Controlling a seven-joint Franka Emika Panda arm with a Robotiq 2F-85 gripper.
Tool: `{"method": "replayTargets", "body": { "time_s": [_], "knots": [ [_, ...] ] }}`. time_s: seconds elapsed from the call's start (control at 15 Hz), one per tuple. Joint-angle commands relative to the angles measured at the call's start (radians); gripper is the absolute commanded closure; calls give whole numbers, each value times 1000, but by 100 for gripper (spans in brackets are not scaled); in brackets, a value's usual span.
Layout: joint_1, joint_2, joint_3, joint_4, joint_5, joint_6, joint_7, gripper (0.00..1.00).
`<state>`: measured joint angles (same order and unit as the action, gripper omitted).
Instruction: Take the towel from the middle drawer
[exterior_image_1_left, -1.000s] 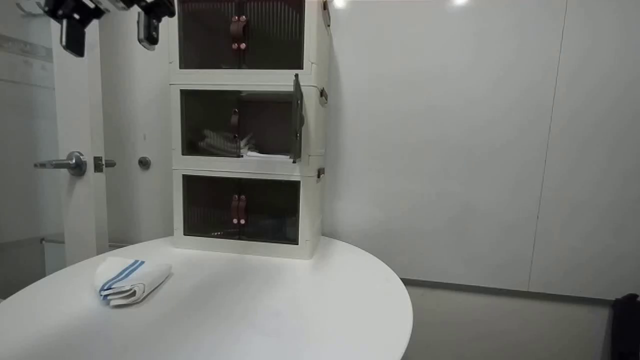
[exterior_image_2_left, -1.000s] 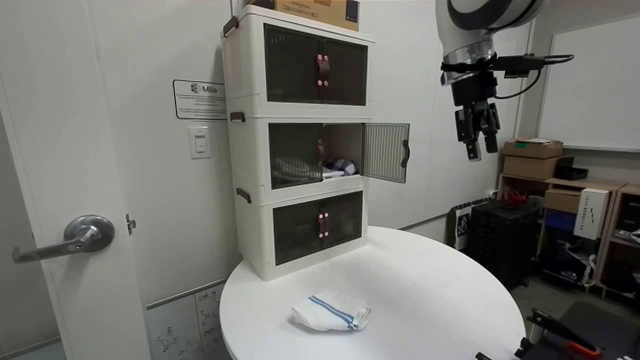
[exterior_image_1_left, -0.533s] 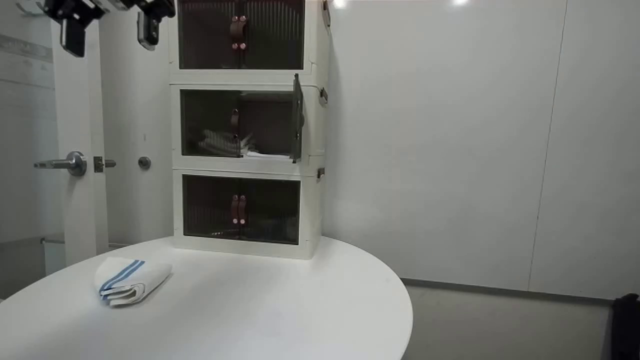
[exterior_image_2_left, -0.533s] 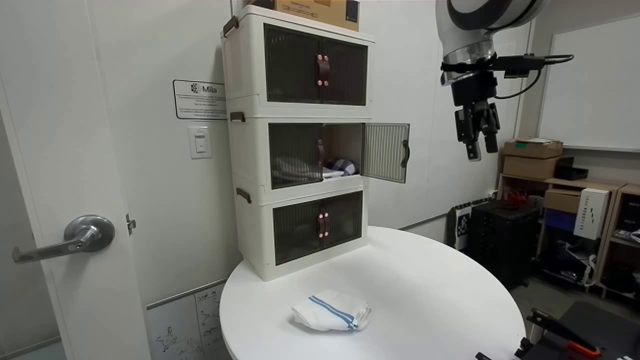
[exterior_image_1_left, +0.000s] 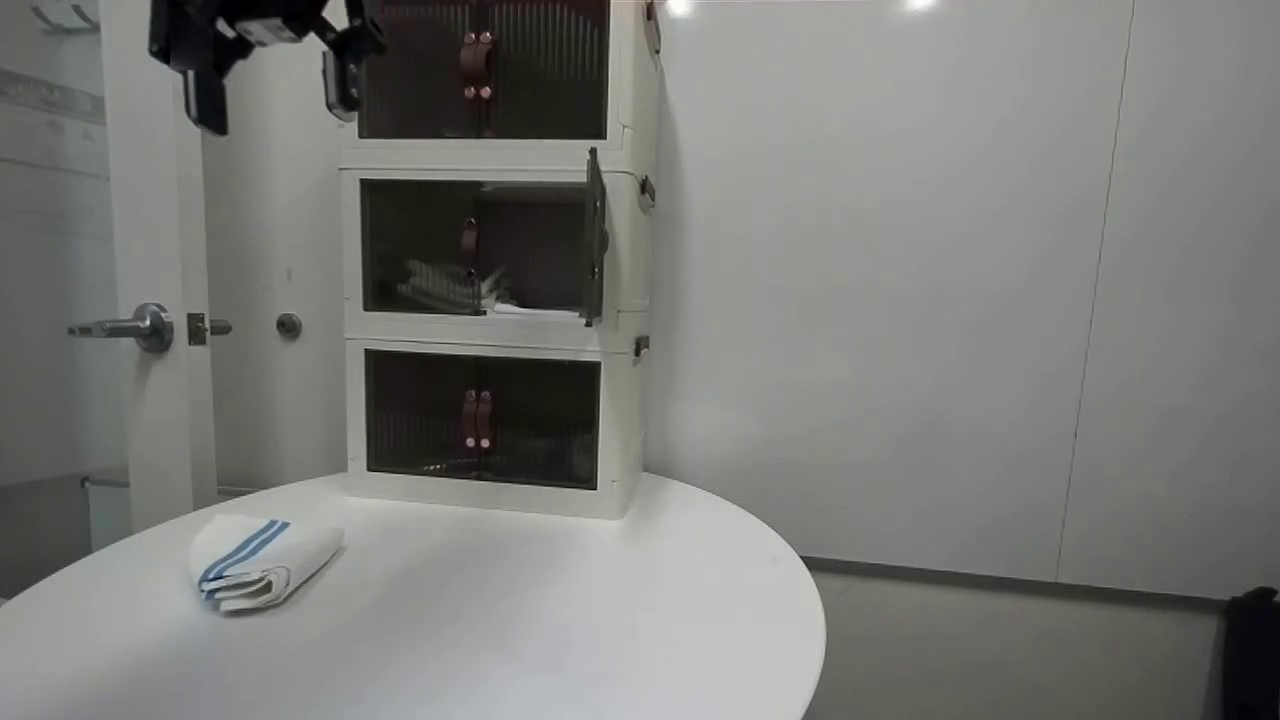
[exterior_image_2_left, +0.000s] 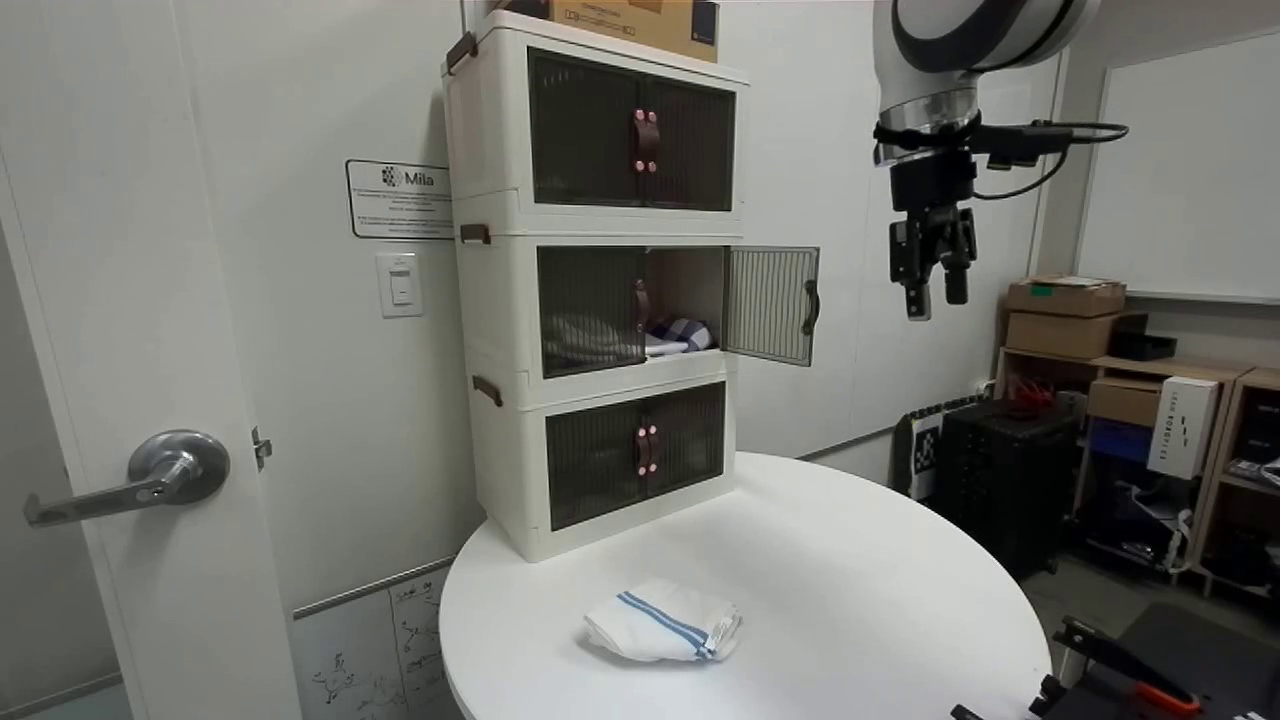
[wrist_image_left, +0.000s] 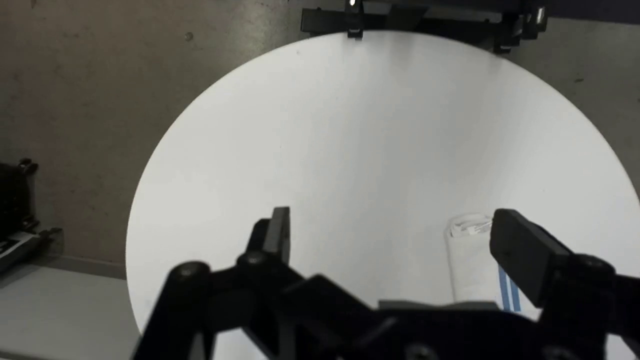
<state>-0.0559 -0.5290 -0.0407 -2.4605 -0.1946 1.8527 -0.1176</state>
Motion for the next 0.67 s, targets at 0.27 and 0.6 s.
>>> {"method": "replayTargets", "body": {
  "time_s": [0.27, 0.6],
  "knots": [
    [-18, 146, 5, 82, -66, 246, 76, 0],
    [-20, 270, 2, 173, -60, 381, 89, 0]
  ]
}}
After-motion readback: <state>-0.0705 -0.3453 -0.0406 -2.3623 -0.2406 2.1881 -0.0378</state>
